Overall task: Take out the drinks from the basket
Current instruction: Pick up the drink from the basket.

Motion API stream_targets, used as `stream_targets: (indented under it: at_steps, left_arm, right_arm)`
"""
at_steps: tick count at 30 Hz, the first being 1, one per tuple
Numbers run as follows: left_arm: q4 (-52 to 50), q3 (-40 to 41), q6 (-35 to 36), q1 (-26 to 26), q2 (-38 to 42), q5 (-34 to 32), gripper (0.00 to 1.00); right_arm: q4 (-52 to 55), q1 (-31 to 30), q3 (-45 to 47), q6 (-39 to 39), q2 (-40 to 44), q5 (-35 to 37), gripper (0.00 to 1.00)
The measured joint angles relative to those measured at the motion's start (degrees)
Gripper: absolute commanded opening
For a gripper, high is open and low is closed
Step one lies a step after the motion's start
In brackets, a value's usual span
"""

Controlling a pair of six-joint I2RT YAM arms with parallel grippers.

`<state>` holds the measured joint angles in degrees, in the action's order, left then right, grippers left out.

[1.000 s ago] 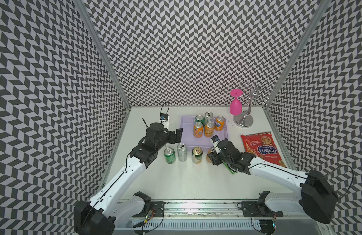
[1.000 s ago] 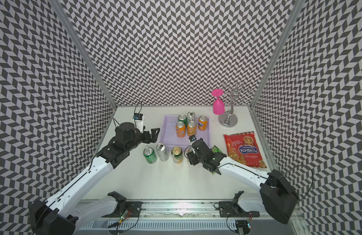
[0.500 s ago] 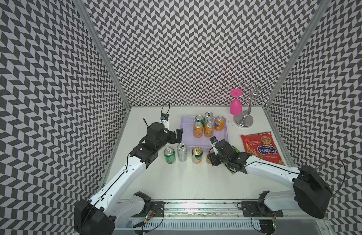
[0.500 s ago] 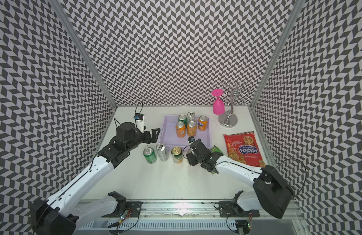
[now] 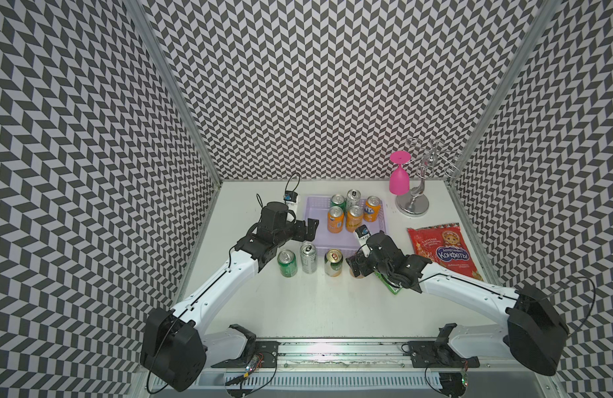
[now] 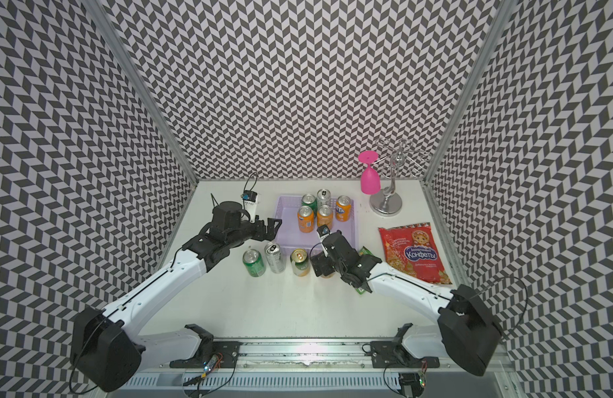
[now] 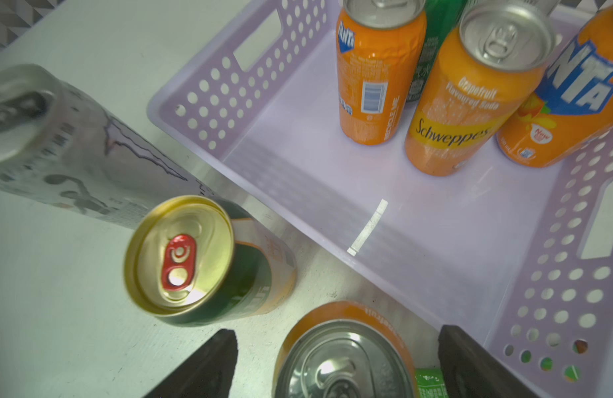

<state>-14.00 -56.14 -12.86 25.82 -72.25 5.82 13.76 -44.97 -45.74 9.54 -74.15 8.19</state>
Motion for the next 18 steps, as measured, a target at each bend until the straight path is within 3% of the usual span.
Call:
stream_targets:
  at_steps: [6, 13, 18]
  left_arm:
    - [0.76, -4.76, 0.74, 0.76, -6.73, 1.44, 0.99]
    - [1.07, -12.52, 2.73, 3.82, -16.26, 0.94, 0.99]
    - [0.11, -18.25, 4.35, 6.47, -23.65, -1.09, 0.99]
  right_arm:
    - [1.42, 3.5, -2.01, -0.98, 6.36, -0.72, 1.0]
    - [0.74, 18.21, -0.61, -0.48, 14.45, -3.3, 0.99]
    - [-0.22, 22.99, 3.78, 1.27, 20.04, -4.0, 1.0]
